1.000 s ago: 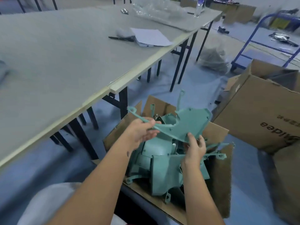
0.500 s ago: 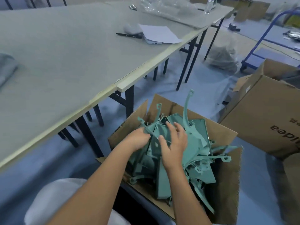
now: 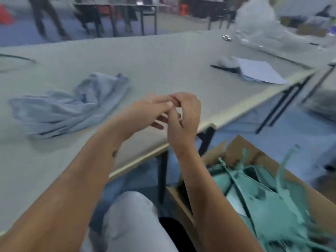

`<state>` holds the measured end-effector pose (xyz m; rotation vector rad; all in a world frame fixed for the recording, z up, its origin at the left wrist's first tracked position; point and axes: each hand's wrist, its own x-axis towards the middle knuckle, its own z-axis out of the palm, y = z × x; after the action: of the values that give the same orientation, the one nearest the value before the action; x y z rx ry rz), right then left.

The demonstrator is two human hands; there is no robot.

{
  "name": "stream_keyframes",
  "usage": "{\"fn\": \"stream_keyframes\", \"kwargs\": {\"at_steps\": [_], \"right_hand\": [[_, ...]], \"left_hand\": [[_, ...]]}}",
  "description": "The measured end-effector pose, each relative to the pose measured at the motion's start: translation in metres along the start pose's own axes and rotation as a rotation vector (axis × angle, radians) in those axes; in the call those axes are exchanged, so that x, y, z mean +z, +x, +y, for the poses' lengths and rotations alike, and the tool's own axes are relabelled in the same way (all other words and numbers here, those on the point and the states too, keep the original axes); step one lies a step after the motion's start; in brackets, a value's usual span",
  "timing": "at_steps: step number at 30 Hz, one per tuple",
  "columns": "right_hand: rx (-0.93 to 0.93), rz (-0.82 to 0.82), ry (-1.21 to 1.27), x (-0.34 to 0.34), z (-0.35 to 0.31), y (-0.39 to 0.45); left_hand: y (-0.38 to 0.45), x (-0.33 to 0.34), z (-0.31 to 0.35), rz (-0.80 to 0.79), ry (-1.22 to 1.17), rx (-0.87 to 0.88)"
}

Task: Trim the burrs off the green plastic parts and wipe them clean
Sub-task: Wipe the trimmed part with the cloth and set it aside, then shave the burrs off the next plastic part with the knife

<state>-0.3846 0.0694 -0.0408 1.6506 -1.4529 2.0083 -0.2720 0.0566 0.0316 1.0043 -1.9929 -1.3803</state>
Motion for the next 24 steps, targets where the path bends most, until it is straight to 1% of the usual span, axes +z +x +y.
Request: {"fn": "stream_keyframes", "kwargs": {"at_steps": [3, 6, 9, 11, 13, 15, 17, 19, 21, 24], "right_hand": [[-0.079, -0.141, 0.153, 0.077, -0.046, 0.012], [-0.123, -0.358, 0.228, 0.143, -0.088, 0.007], [-0.170, -0.601, 0.209, 0.199, -0.119, -0.001], [-0.242, -0.722, 0.100, 0.227, -0.127, -0.009], [-0.301, -0.754, -0.066, 0.243, -0.124, -0.020], [-0.307, -0.700, -0.137, 0.245, -0.117, -0.030], [-0.272, -0.604, -0.071, 0.242, -0.110, -0.031], [-0.227, -0.581, 0.033, 0.237, -0.103, -0.024], [-0.150, -0.683, 0.065, 0.232, -0.100, -0.017], [-0.050, -0.873, -0.061, 0.230, -0.100, -0.014]], "left_hand": [[-0.034, -0.069, -0.013, 0.323, -0.121, -0.009], [-0.067, -0.126, -0.036, 0.606, -0.163, -0.020], [-0.095, -0.176, -0.061, 0.822, -0.119, -0.070], [-0.107, -0.205, -0.080, 0.935, -0.077, -0.126], [-0.113, -0.228, -0.101, 1.031, -0.044, -0.189], [-0.116, -0.238, -0.125, 1.112, -0.049, -0.219], [-0.120, -0.238, -0.148, 1.203, -0.095, -0.178], [-0.124, -0.238, -0.163, 1.277, -0.137, -0.135], [-0.125, -0.242, -0.168, 1.310, -0.145, -0.100], [-0.124, -0.241, -0.167, 1.290, -0.140, -0.096]]}}
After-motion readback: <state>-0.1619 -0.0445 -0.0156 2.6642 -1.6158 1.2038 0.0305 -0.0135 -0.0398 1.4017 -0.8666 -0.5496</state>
